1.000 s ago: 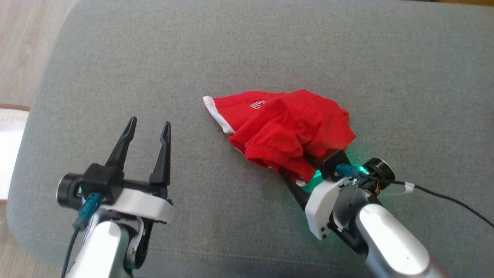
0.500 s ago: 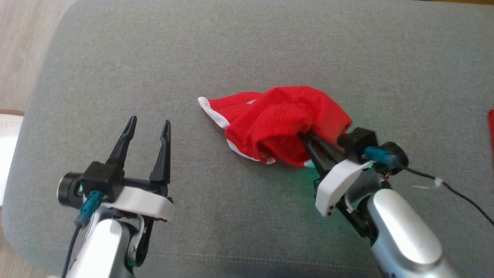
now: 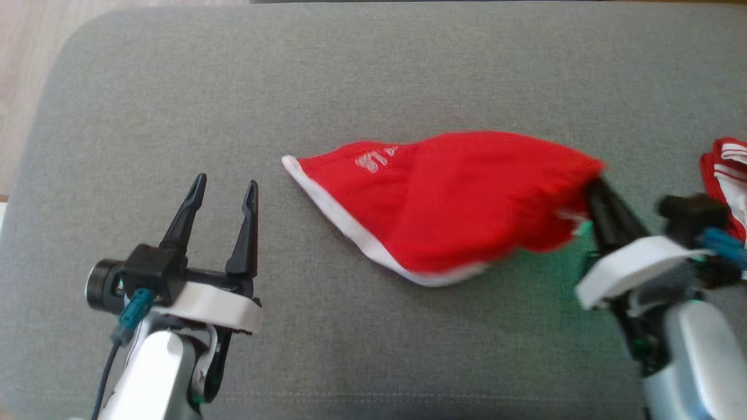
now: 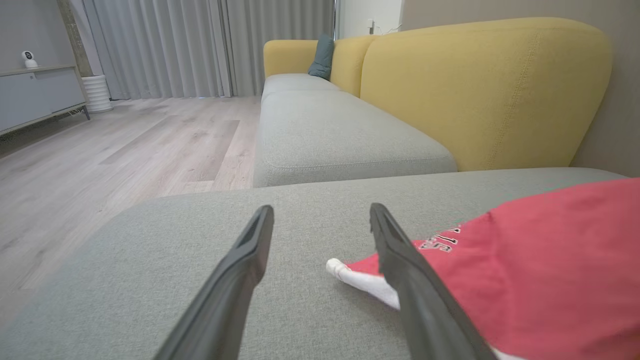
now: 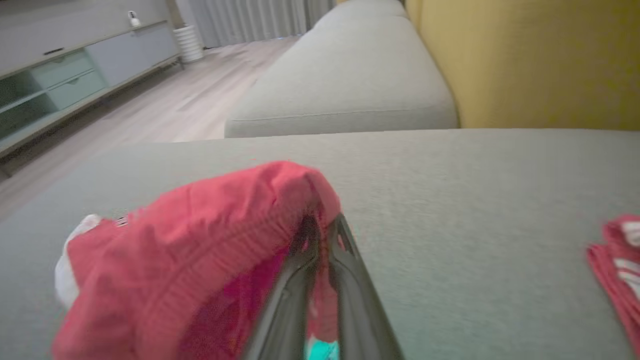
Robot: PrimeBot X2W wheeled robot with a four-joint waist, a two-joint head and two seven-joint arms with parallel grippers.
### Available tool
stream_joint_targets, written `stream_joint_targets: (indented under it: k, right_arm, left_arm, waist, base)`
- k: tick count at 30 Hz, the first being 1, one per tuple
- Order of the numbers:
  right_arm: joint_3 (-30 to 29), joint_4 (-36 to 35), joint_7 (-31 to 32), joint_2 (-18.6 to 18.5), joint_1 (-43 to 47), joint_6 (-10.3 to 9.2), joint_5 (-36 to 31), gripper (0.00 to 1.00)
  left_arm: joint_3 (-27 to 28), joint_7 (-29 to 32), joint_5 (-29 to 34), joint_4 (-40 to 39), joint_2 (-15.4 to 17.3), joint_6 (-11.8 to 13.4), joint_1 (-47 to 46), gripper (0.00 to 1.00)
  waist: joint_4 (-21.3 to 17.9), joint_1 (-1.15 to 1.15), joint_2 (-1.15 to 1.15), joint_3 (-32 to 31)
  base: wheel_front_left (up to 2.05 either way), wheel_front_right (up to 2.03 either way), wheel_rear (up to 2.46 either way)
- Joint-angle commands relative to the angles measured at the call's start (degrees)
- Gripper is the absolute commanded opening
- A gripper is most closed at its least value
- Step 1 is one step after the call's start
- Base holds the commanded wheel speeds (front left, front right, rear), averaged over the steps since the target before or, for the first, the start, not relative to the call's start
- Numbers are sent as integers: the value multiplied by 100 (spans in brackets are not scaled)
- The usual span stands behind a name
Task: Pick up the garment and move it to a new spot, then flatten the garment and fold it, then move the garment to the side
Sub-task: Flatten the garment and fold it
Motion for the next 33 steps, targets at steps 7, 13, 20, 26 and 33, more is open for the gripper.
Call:
stream_joint_targets:
  k: [7, 13, 20, 26, 33]
  right_arm:
    - [-752, 120, 104, 43, -134, -5, 61, 0]
    - [-1002, 570, 117, -137, -684, -5, 119, 0]
    - [-908, 1403, 248, -461, -1538, -5, 199, 0]
    - [-579, 2174, 33, -588, -1981, -5, 268, 44]
    - [-301, 2264, -666, -668, -1550, -5, 272, 100]
  left_arm:
    - [210, -70, 28, -218, 144, -17, -260, 100]
    - [170, -70, 56, -276, 117, -45, -433, 100]
    - [132, -71, 100, -329, 41, -95, -621, 100]
    - [131, -71, 151, -308, -33, -129, -727, 100]
    - [204, -71, 182, -245, -77, -104, -540, 100]
  waist:
    - [-16, 0, 0, 184]
    - [103, 0, 0, 461]
    - [274, 0, 0, 757]
    - [323, 0, 0, 864]
    - [165, 0, 0, 577]
  base:
    - [0, 0, 0]
    - [0, 0, 0]
    - [0, 0, 0]
    - [0, 0, 0]
    - [0, 0, 0]
